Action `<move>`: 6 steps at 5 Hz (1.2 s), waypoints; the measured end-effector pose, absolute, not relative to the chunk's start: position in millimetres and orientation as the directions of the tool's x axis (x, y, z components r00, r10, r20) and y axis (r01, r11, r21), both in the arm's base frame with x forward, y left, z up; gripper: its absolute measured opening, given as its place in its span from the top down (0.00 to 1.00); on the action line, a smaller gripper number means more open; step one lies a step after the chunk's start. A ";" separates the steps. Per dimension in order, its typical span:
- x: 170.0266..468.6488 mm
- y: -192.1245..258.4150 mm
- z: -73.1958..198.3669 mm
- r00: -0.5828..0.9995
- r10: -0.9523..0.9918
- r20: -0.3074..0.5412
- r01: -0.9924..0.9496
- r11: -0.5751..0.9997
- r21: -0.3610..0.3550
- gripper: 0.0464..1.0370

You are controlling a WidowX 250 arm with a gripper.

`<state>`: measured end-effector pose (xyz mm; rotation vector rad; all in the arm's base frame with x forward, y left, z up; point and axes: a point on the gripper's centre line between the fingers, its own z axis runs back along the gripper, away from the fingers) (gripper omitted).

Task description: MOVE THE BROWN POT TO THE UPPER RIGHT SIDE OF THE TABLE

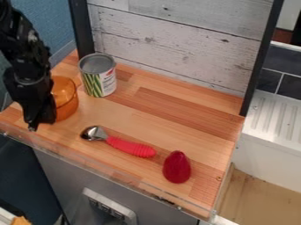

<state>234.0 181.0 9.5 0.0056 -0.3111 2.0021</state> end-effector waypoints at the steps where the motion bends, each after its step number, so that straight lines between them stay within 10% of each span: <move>1: 230.9 180.4 35.4 -0.449 0.880 0.156 -0.874 -0.397 -0.279 0.97; 6: 297.4 21.1 77.4 0.084 0.996 -0.035 -0.947 0.068 -0.315 0.97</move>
